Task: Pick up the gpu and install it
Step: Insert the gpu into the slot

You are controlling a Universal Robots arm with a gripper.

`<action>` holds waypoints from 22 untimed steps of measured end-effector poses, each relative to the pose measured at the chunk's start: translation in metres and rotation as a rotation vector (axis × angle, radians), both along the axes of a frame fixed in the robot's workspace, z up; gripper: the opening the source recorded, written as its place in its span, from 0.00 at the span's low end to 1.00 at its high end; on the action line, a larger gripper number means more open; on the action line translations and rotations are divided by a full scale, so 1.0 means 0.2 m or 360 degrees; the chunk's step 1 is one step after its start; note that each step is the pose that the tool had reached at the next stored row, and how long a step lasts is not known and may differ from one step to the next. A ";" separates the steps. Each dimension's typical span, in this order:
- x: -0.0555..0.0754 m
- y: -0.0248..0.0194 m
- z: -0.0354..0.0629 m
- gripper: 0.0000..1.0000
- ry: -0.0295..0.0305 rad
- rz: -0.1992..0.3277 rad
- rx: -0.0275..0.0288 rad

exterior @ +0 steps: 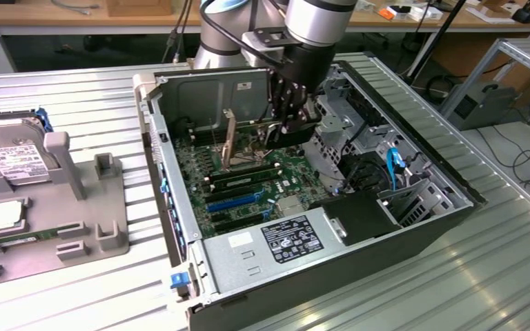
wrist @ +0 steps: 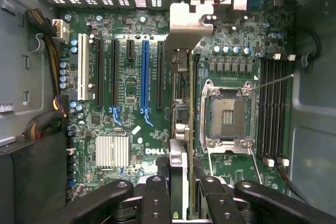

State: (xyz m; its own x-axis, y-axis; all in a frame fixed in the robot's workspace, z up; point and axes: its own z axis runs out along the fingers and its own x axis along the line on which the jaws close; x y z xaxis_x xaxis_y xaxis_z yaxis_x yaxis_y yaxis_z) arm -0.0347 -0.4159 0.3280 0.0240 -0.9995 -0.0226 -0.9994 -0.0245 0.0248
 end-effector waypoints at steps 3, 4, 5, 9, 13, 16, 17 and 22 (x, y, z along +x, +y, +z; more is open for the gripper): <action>0.00 0.000 -0.002 0.27 0.00000 0.0000 0.00001; 0.00 -0.001 -0.003 0.27 0.00000 0.0000 0.00000; -0.01 -0.001 -0.003 0.27 0.00000 0.0000 0.00001; -0.01 -0.001 -0.006 0.27 0.00000 0.0000 -0.00001; -0.01 -0.002 -0.009 0.27 0.00001 0.0000 -0.00001; -0.02 -0.003 -0.012 0.27 0.00000 0.0000 0.00000; -0.02 -0.003 -0.013 0.27 0.00000 0.0000 0.00000; -0.02 -0.004 -0.017 0.27 0.00000 0.0000 0.00000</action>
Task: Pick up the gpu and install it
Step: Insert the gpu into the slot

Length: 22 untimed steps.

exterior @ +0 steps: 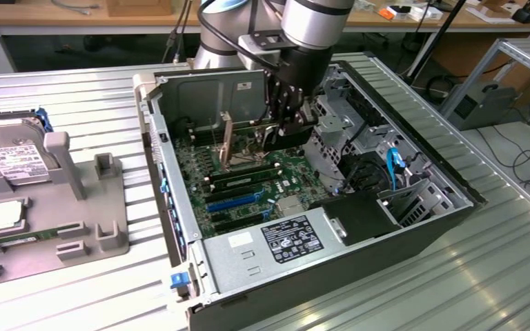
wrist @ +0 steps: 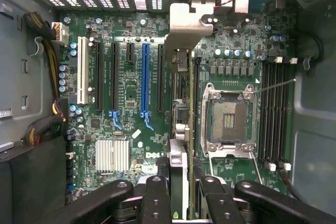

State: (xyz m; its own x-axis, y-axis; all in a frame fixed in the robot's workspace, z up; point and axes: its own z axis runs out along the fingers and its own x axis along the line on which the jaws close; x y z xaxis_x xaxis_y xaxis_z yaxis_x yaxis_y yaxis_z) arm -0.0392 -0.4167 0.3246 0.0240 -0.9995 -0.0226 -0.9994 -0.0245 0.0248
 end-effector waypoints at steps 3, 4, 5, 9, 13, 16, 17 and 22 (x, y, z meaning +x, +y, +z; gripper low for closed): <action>0.00 -0.001 -0.002 0.27 0.00000 0.0000 0.00000; 0.00 -0.001 -0.003 0.27 0.00001 0.0000 0.00000; 0.00 -0.001 -0.004 0.27 0.00000 0.0000 0.00001; -0.01 -0.001 -0.006 0.27 0.00000 0.0000 0.00000; -0.01 -0.002 -0.010 0.27 0.00001 0.0000 0.00001; -0.01 -0.003 -0.012 0.27 0.00001 0.0000 0.00000; -0.01 -0.003 -0.013 0.27 0.00000 0.0000 0.00000; -0.01 -0.004 -0.017 0.27 0.00000 0.0000 0.00000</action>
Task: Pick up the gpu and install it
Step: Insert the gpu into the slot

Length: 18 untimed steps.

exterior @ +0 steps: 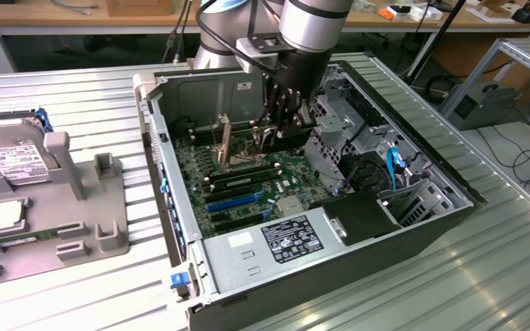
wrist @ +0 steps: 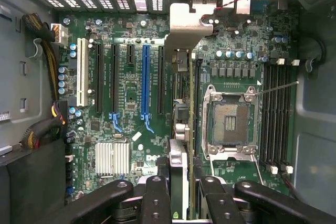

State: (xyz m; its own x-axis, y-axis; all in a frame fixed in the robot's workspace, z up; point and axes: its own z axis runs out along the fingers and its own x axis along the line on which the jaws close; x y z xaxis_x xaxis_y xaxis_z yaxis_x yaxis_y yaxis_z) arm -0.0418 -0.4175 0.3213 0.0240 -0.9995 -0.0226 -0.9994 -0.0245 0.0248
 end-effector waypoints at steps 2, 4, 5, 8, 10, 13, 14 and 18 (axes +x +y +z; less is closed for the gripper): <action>0.00 0.000 -0.001 0.27 0.00000 0.0000 0.00000; 0.00 -0.001 -0.003 0.27 0.00000 0.0000 0.00001; 0.00 -0.001 -0.004 0.27 0.00000 0.0000 0.00001; 0.00 -0.002 -0.006 0.27 0.00000 0.0000 0.00001; -0.01 -0.002 -0.007 0.27 0.00000 0.0000 0.00000; -0.01 -0.002 -0.009 0.27 0.00000 0.0000 0.00000; -0.01 -0.003 -0.010 0.27 0.00000 0.0000 0.00001; -0.01 -0.003 -0.014 0.27 0.00001 0.0000 0.00000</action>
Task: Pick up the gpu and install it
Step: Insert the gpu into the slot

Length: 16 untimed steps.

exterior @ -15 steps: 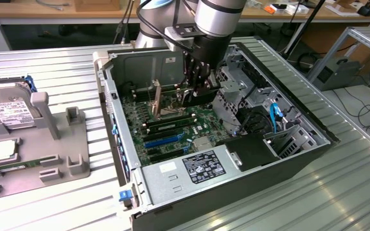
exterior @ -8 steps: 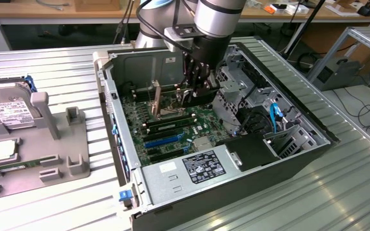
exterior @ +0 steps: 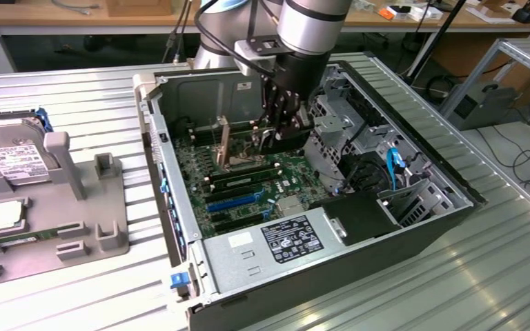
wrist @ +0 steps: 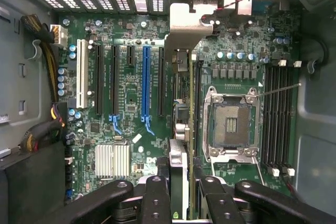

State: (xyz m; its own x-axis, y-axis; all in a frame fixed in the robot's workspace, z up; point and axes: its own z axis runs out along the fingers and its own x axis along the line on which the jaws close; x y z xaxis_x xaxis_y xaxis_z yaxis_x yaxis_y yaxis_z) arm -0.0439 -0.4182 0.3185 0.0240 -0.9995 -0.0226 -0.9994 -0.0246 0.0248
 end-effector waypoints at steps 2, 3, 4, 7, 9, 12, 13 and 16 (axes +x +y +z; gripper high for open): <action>0.00 -0.001 -0.002 0.27 -0.00001 0.0000 0.00001; 0.00 -0.001 -0.003 0.27 0.00000 0.0000 0.00000; 0.00 -0.001 -0.005 0.27 0.00000 0.0000 0.00000; -0.01 -0.002 -0.008 0.27 -0.00001 0.0000 0.00001; -0.01 -0.003 -0.011 0.27 -0.00001 0.0000 0.00001; -0.01 -0.003 -0.014 0.27 -0.00001 0.0000 0.00001; -0.01 -0.003 -0.015 0.27 0.00000 0.0000 0.00001; -0.02 -0.004 -0.018 0.27 -0.00001 0.0000 0.00001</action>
State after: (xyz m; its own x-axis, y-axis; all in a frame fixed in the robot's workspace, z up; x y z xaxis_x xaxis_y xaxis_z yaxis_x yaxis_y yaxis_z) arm -0.0471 -0.4189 0.3148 0.0240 -0.9995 -0.0226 -0.9994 -0.0245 0.0247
